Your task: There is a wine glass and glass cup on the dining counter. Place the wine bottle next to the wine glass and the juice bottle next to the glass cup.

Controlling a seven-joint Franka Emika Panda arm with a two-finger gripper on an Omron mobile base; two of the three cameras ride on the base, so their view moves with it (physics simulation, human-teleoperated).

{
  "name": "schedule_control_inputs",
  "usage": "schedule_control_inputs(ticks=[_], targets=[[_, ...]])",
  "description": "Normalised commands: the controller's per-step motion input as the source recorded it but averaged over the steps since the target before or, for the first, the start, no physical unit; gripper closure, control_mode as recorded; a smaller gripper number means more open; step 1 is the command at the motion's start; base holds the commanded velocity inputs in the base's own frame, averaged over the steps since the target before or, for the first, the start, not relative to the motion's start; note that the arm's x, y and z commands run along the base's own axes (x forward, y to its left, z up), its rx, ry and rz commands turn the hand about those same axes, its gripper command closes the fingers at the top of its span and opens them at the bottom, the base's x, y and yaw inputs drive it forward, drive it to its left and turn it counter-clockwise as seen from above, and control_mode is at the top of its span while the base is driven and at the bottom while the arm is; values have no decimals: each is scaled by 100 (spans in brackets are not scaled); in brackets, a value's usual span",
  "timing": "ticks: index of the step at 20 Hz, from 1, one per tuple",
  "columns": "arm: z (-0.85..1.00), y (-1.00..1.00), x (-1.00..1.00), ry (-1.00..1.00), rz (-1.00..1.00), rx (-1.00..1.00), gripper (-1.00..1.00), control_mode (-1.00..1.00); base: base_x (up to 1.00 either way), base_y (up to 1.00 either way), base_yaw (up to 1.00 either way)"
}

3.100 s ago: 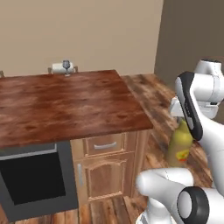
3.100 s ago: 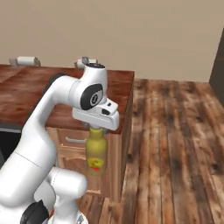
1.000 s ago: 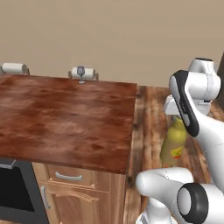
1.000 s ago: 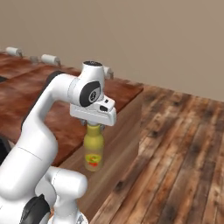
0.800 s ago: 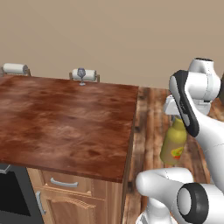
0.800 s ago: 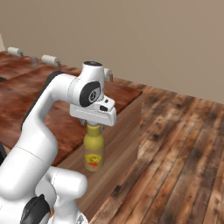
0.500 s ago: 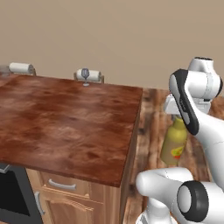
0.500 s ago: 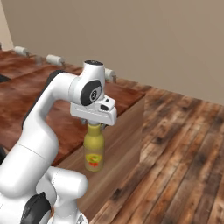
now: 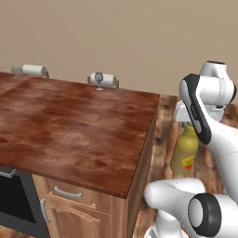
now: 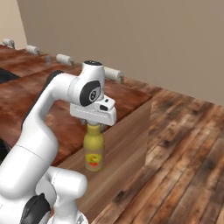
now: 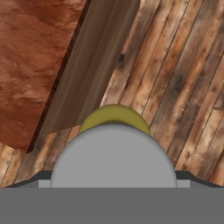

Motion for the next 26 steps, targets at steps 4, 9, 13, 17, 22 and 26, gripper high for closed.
schedule_control_inputs(ticks=[4,9,13,17,22,26], targets=[[0,0,0,0,0,0,100,100,51,-57,9],[0,0,0,0,0,0,100,100,51,-62,2],[0,0,0,0,0,0,100,100,39,-70,0],[0,0,0,0,0,0,100,100,26,-74,0],[0,0,0,0,0,0,100,100,-5,-80,0],[0,0,0,0,0,0,100,100,11,-74,1]])
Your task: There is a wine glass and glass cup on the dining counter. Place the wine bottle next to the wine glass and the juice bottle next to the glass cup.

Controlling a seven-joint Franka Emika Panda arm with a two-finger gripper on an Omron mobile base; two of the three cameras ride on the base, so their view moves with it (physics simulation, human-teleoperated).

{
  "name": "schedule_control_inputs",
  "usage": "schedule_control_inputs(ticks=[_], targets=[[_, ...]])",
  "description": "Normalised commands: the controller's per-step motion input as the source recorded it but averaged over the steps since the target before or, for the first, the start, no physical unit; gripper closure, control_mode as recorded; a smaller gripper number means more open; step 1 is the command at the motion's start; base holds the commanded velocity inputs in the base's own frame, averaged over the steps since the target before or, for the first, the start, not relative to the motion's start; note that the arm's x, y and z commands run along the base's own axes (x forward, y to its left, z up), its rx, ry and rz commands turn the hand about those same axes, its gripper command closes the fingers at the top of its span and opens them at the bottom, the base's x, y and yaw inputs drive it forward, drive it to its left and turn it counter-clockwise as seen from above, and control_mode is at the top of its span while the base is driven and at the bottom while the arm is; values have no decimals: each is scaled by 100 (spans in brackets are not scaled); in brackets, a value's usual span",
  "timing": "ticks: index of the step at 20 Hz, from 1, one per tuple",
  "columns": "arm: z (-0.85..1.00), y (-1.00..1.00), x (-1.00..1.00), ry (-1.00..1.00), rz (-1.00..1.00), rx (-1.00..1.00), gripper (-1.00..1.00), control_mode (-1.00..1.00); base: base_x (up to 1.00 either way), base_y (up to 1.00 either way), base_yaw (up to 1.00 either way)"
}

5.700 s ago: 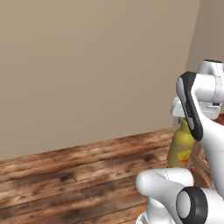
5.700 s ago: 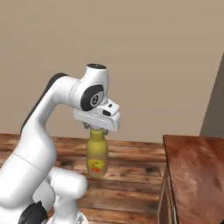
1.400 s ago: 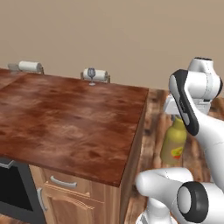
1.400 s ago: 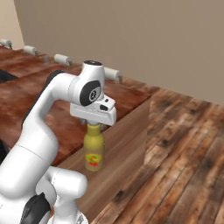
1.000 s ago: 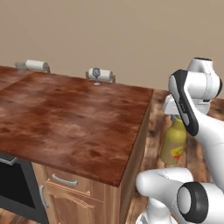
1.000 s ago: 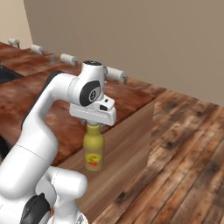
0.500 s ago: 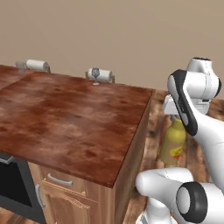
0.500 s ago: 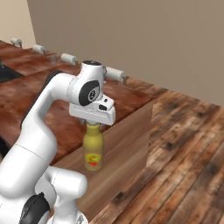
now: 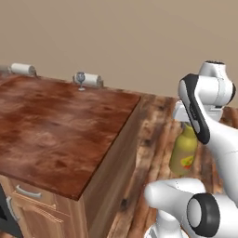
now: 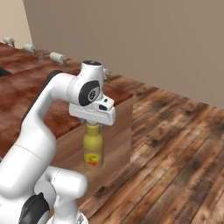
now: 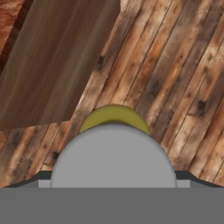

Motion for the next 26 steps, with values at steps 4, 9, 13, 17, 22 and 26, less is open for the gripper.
schedule_control_inputs(ticks=[4,9,13,17,22,26], targets=[[0,0,0,0,0,0,100,100,35,-71,0],[0,0,0,0,0,0,100,100,57,-63,0],[0,0,0,0,0,0,100,100,69,-55,5],[0,0,0,0,0,0,100,100,74,-52,9],[0,0,0,0,0,0,100,100,75,-50,11],[0,0,0,0,0,0,100,100,75,-50,13]])
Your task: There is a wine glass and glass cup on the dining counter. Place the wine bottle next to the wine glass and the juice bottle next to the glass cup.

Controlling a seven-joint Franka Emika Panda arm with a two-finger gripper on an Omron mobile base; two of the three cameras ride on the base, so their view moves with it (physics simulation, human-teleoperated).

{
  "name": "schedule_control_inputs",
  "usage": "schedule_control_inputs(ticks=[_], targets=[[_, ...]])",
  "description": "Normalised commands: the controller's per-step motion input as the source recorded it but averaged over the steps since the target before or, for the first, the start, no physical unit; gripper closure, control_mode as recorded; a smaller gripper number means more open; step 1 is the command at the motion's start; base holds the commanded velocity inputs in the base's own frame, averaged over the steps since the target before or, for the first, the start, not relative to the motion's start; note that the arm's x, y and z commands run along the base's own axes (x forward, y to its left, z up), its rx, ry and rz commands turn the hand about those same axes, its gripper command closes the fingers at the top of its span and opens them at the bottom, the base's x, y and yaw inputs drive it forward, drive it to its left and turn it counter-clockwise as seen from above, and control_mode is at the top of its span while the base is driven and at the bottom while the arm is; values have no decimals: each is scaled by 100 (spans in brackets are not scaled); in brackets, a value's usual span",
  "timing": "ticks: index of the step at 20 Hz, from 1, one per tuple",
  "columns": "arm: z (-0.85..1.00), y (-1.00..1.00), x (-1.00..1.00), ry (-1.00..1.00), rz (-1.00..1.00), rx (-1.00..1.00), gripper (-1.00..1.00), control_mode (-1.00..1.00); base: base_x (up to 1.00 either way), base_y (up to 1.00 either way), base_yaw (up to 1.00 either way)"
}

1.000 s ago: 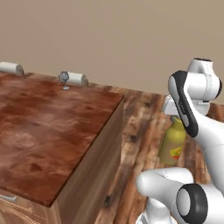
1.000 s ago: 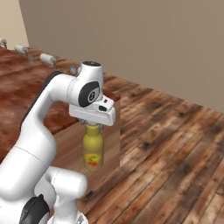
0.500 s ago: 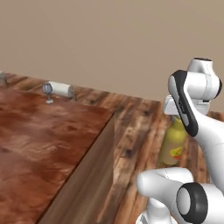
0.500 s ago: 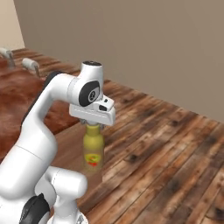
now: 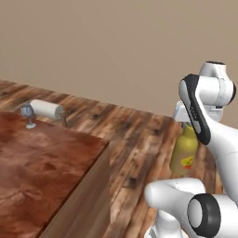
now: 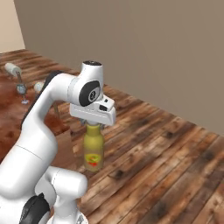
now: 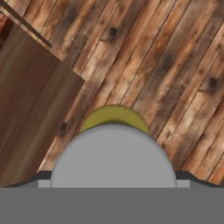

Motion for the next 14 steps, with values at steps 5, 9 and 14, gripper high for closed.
schedule_control_inputs(ticks=[5,9,14], targets=[[0,0,0,0,0,0,100,100,75,-49,14],[0,0,0,0,0,0,100,100,74,-45,19],[0,0,0,0,0,0,100,100,71,-38,29]])
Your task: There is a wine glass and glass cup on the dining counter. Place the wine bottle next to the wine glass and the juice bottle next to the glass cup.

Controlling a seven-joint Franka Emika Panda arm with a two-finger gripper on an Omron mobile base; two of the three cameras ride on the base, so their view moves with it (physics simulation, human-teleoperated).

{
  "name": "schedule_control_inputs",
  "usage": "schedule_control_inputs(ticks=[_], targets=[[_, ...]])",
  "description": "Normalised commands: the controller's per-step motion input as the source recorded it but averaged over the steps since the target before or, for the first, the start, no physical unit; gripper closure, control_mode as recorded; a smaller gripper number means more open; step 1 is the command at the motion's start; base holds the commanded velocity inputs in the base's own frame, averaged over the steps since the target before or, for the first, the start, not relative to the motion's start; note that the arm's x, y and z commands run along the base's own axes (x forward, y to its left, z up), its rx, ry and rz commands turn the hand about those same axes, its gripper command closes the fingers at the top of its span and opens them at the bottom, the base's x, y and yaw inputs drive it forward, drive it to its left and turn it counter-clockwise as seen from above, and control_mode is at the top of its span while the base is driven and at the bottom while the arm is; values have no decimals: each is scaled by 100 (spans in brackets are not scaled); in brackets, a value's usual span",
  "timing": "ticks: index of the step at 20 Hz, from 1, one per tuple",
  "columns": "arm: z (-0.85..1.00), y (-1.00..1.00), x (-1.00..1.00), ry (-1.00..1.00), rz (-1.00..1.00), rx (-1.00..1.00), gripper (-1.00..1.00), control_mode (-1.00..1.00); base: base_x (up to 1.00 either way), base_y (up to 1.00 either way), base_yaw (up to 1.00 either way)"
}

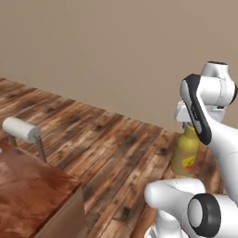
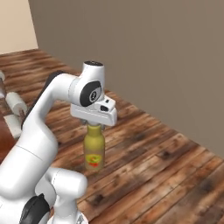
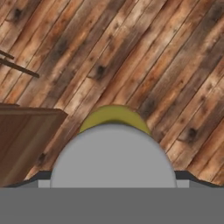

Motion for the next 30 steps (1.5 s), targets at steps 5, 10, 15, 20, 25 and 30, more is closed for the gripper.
schedule_control_inputs(ticks=[5,10,15,20,25,30], targets=[[0,0,0,0,0,0,100,100,69,-35,33],[0,0,0,0,0,0,100,100,69,-35,33],[0,0,0,0,0,0,100,100,69,-36,32],[0,0,0,0,0,0,100,100,71,-34,30],[0,0,0,0,0,0,100,100,72,-33,28],[0,0,0,0,0,0,100,100,76,-31,27]])
